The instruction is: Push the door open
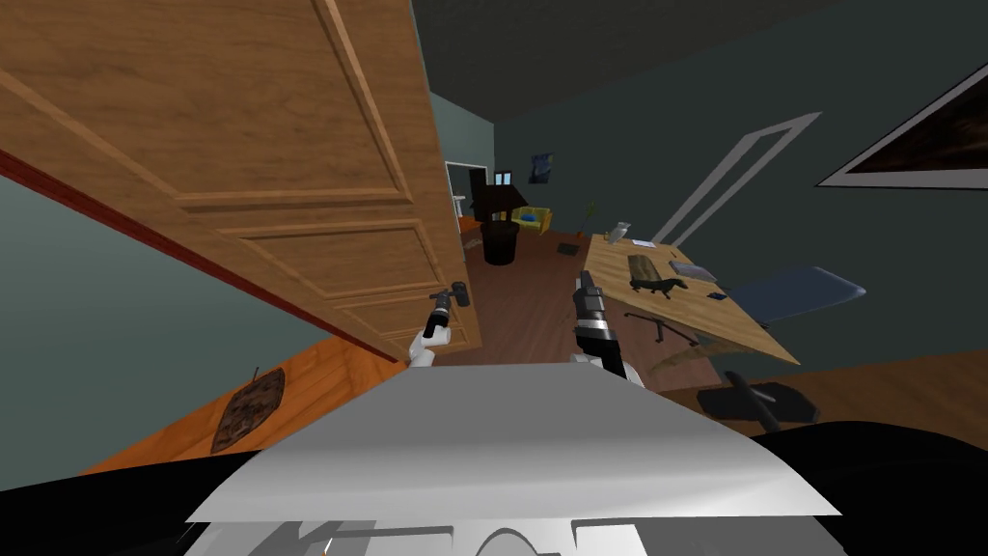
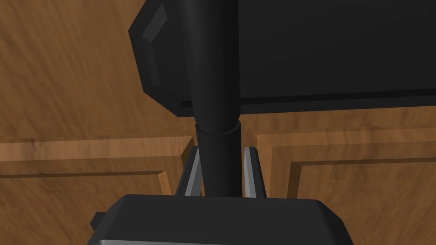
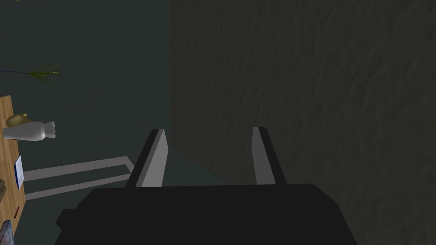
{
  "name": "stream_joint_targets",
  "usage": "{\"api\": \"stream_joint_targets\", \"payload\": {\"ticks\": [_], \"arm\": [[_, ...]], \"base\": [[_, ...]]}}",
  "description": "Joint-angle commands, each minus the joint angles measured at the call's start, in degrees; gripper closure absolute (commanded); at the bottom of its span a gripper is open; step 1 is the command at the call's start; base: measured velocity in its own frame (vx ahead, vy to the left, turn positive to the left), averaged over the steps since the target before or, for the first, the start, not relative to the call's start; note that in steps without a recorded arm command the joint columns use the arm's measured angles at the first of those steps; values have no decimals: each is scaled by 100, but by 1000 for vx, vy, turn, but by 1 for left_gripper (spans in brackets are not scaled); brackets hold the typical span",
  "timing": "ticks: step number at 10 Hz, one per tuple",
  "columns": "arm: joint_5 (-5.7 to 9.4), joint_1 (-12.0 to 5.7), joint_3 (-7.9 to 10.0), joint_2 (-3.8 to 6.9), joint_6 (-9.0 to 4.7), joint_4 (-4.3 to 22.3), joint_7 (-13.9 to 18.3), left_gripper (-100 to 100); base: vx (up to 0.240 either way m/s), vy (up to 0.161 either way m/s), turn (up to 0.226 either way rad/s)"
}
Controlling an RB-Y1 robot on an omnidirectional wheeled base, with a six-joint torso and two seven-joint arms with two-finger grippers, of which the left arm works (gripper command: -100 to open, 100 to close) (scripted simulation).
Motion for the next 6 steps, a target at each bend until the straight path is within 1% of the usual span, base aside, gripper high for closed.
{"api": "stream_joint_targets", "payload": {"ticks": [1,2,3,5,6], "arm": [[20,-63,203,49,-37,43,-46,100],[26,-67,250,47,-39,48,-56,100],[31,-71,295,43,-40,54,-66,100],[53,-86,472,22,-45,74,-103,100],[63,-93,558,7,-48,83,-121,100]], "base": [[113,-92,82],[117,-103,55],[124,-61,64],[149,-93,87],[200,-128,98]]}}
